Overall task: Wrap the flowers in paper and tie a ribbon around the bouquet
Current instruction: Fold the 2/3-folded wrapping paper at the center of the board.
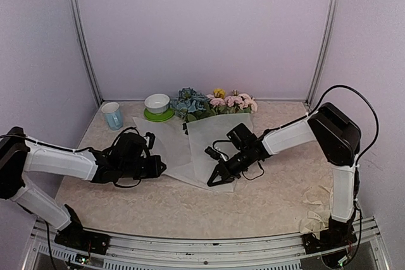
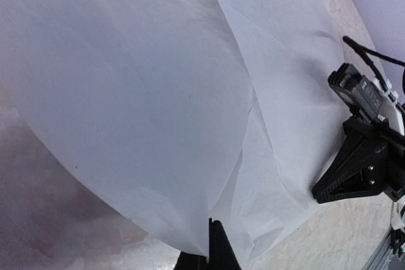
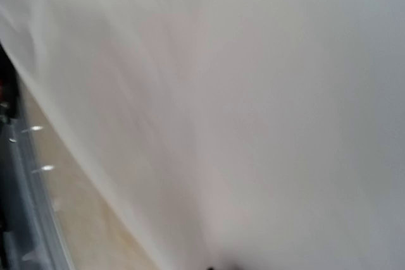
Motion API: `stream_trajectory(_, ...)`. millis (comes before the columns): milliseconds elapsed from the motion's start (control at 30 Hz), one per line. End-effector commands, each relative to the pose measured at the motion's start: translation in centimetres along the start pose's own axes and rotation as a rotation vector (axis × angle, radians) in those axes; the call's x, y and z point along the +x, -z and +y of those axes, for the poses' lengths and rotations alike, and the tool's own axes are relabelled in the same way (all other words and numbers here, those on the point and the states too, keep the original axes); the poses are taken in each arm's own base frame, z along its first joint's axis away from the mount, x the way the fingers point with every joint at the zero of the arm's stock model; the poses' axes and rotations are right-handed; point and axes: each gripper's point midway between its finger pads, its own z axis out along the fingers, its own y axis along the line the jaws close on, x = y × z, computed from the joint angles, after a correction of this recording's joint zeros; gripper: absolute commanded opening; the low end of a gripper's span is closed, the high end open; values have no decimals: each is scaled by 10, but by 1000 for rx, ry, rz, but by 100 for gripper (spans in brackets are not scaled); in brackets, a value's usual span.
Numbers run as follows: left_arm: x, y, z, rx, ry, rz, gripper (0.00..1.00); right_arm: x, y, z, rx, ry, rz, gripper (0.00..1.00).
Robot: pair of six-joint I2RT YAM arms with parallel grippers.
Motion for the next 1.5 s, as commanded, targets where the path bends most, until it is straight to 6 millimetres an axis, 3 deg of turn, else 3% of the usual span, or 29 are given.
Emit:
stream_trajectory(0, -3, -1, -1, -105, -134, 8, 0, -20, 4, 30, -95, 72, 5, 0)
stream_trajectory(167, -2, -5, -7, -141, -200, 17, 0, -41, 7, 10, -69, 14, -35, 0)
stream_trajectory(400, -17, 2, -34, -143, -312, -15, 0, -34, -16, -28, -15, -80, -19, 0)
stream_trajectory(500, -25, 5, -57, -84, -355, -28, 0, -31, -20, -35, -11, -101, -22, 0)
stream_trajectory(667, -22, -8, -109, 73, -433, 8, 0, -26, -26, -41, -19, -135, -22, 0)
stream_trajectory(833, -32, -19, -156, 172, -549, -29, 0, -36, -23, -31, -51, -123, -50, 0)
stream_trajectory(933, -34, -29, -173, 210, -589, -27, 0, -45, -19, -22, -65, -103, -68, 0)
stream_trajectory(1167, -36, -43, -168, 172, -624, -12, 0, -64, 7, 12, -81, -5, -124, 0)
stream_trajectory(1333, -45, -47, -154, 138, -613, -10, 0, -54, 13, 10, -34, -32, -110, 0)
stream_trajectory(1467, -40, -54, -141, 120, -613, 15, 0, -51, 29, 12, 30, -45, -133, 4)
